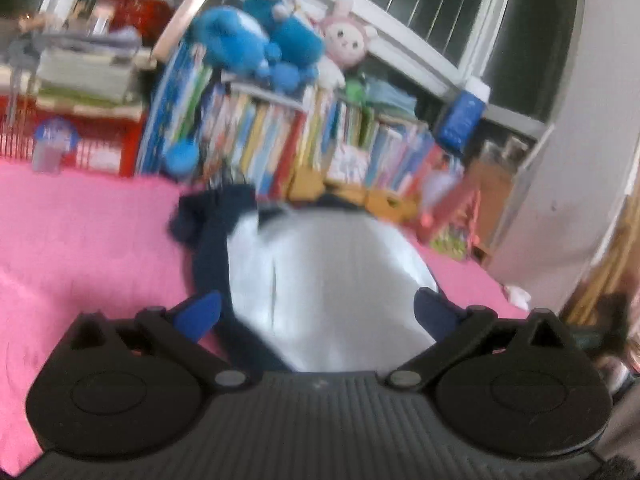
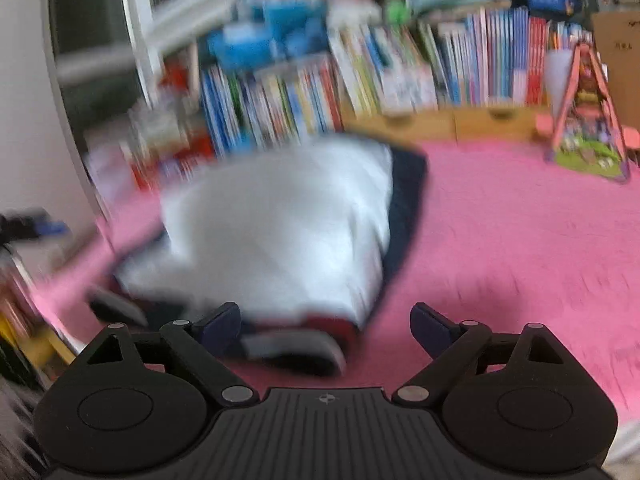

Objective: Fold clothes

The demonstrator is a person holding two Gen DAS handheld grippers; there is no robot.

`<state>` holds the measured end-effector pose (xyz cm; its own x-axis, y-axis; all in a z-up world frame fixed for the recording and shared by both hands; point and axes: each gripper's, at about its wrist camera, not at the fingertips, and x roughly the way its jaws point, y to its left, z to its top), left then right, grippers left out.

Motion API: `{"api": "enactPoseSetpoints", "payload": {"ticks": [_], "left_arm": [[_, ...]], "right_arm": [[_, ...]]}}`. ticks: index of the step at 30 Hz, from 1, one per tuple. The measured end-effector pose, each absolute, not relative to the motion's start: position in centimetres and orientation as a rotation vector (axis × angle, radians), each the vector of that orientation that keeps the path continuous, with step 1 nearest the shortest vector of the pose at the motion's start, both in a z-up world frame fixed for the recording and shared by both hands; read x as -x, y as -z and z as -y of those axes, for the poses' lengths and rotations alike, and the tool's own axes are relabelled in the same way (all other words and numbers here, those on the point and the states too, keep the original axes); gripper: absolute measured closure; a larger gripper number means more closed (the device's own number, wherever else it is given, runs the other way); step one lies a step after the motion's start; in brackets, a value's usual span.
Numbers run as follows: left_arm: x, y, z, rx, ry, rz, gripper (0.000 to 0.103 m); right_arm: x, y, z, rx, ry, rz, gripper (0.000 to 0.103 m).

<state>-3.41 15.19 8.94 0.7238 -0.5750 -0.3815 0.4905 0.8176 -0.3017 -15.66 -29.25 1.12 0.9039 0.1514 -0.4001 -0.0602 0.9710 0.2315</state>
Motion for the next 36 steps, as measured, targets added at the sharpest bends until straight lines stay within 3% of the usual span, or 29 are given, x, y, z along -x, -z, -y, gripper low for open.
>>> {"api": "enactPoseSetpoints", "payload": {"ticks": [9, 15, 18, 22, 27, 29, 30, 33, 36], "left_arm": [[-5.1, -3.5, -1.1, -0.079, 0.444, -0.552, 0.000], [-6.0, 1.1, -1.3, -0.129, 0.345, -0.639, 0.000], [-6.5, 1.5, -1.8, -0.095, 0.334, -0.688, 0.000], [-6.5, 1.5, -1.6, -0.123, 0.322, -0.705, 0.000], [-5.9, 1.5, -2.0, -0.122, 0.321, -0.705, 0.000], [-6.1, 1.5, -1.7, -0.123, 0.321, -0.706, 0.000], [-6.3, 1.5, -1.6, -0.124, 0.321, -0.706, 0.000], [-6.9, 1.5, -1.6, -0.124, 0.324, -0.707, 0.000], [-7.0, 1.5, -1.5, -0.123, 0.323, -0.708, 0.000]], "right_arm": [[2.7, -3.3, 24.8, -0.044, -0.078, -0.375, 0.011], [-10.0, -4.9, 22.3, 0.019, -0.078, -0.362, 0.007], [-17.0, -3.9, 20.5, 0.127, -0.056, -0.408, 0.001], [-24.6, -0.4, 19.4, 0.224, -0.060, -0.622, 0.000], [-28.1, 3.9, 21.7, -0.029, -0.112, -0.881, 0.001], [-27.9, 4.3, 23.0, -0.121, -0.127, -0.886, 0.015], [-27.7, 4.2, 23.5, -0.141, -0.129, -0.881, 0.032], [-26.8, 3.3, 24.1, -0.168, -0.126, -0.845, 0.067], [-25.9, 1.6, 24.0, -0.123, -0.079, -0.776, 0.081]]}}
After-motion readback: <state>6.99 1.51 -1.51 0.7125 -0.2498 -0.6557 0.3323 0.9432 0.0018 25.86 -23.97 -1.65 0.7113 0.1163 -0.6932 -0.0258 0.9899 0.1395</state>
